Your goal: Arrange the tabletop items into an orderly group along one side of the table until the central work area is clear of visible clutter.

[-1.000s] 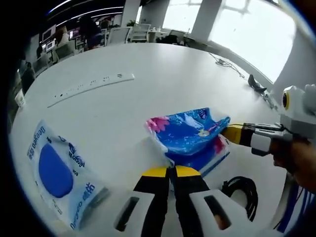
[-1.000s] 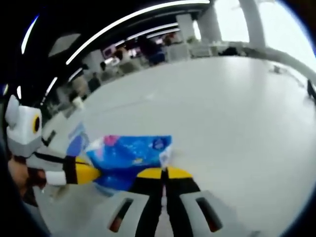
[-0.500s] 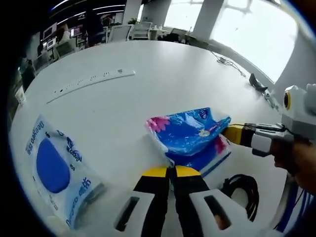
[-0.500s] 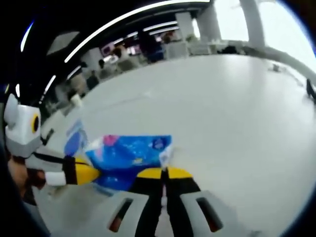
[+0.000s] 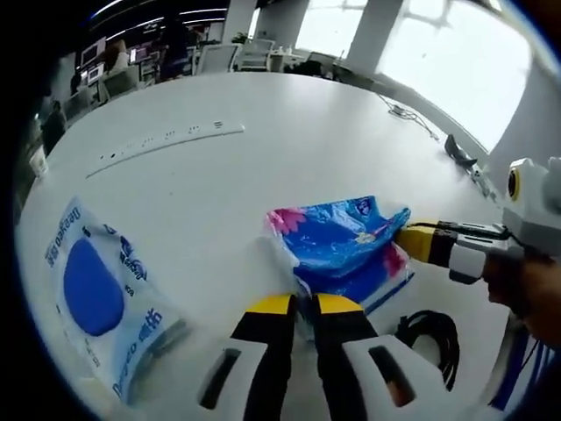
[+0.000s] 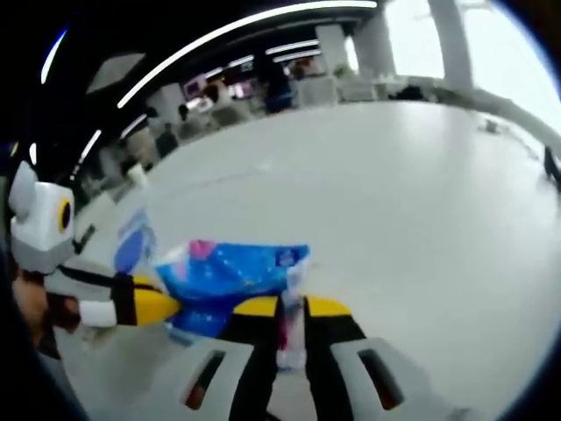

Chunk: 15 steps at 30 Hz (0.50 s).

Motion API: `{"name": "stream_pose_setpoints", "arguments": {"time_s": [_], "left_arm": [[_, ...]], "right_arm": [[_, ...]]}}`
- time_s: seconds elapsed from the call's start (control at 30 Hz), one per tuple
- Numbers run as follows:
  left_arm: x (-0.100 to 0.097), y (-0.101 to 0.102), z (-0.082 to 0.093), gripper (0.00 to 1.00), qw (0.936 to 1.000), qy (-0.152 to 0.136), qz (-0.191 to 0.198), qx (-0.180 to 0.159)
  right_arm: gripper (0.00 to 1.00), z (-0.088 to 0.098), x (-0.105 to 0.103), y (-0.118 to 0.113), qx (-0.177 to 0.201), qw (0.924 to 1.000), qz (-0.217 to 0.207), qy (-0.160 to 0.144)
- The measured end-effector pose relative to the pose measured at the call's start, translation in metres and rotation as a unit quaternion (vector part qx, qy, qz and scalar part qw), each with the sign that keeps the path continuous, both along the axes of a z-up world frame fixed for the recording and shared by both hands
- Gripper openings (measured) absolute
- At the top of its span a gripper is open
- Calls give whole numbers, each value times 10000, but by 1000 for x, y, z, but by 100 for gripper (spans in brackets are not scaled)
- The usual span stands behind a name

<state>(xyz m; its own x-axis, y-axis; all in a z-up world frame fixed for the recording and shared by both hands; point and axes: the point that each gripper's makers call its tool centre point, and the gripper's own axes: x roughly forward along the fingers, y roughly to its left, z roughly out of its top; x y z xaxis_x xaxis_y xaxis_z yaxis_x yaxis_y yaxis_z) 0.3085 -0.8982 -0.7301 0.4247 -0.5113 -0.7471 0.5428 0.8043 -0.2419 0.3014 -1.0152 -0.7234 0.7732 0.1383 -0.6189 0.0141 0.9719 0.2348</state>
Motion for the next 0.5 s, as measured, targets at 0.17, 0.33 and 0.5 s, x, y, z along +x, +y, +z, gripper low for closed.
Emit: {"name": "stream_pose_setpoints", "arguments": {"time_s": [0.17, 0.33, 0.5], "left_arm": [[0, 2, 3, 13, 10000, -38, 20, 1], [2, 3, 8, 18, 9999, -132, 49, -14], [6, 5, 16, 22, 9995, -301, 127, -48]], "right_arm": [[17, 1, -2, 1, -13, 10000, -31, -26], [17, 4, -5, 1, -7, 10000, -65, -50], [19, 11, -8, -1, -27, 9998, -136, -140]]}}
